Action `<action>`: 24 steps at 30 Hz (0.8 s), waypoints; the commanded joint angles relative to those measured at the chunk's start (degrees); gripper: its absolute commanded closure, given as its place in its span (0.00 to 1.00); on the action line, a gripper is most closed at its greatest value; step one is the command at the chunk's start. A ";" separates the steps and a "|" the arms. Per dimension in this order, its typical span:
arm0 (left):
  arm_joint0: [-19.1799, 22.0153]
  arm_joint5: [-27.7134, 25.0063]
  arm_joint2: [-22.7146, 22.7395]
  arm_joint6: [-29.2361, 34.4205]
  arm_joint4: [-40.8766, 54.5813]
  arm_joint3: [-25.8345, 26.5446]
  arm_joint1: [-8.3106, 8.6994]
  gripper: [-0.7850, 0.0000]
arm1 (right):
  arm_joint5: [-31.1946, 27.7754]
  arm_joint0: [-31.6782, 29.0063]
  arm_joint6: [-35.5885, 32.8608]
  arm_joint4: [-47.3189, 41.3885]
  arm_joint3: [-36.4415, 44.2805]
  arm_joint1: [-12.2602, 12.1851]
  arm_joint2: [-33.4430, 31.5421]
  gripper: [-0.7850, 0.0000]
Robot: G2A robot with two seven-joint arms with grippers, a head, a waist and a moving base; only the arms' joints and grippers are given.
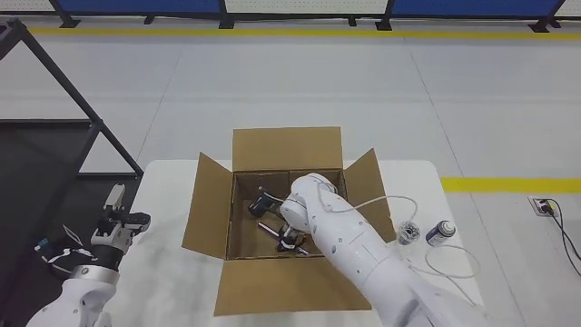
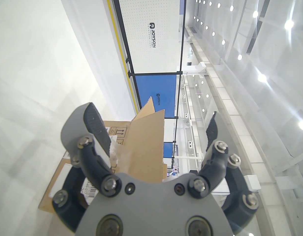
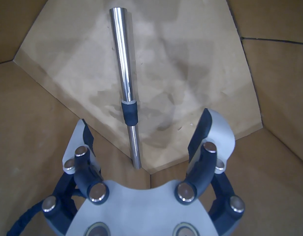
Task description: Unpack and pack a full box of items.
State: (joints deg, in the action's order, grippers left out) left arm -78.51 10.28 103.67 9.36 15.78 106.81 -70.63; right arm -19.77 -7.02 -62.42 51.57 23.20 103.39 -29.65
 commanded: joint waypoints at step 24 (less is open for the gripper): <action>0.00 0.00 0.00 0.00 0.00 0.00 0.00 0.00 | -0.95 1.51 0.74 2.46 -9.28 5.75 2.14 0.53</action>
State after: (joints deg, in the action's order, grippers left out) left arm -78.51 10.28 103.67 9.36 15.78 106.81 -70.63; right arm -20.67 -5.52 -61.79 53.95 14.22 109.00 -27.54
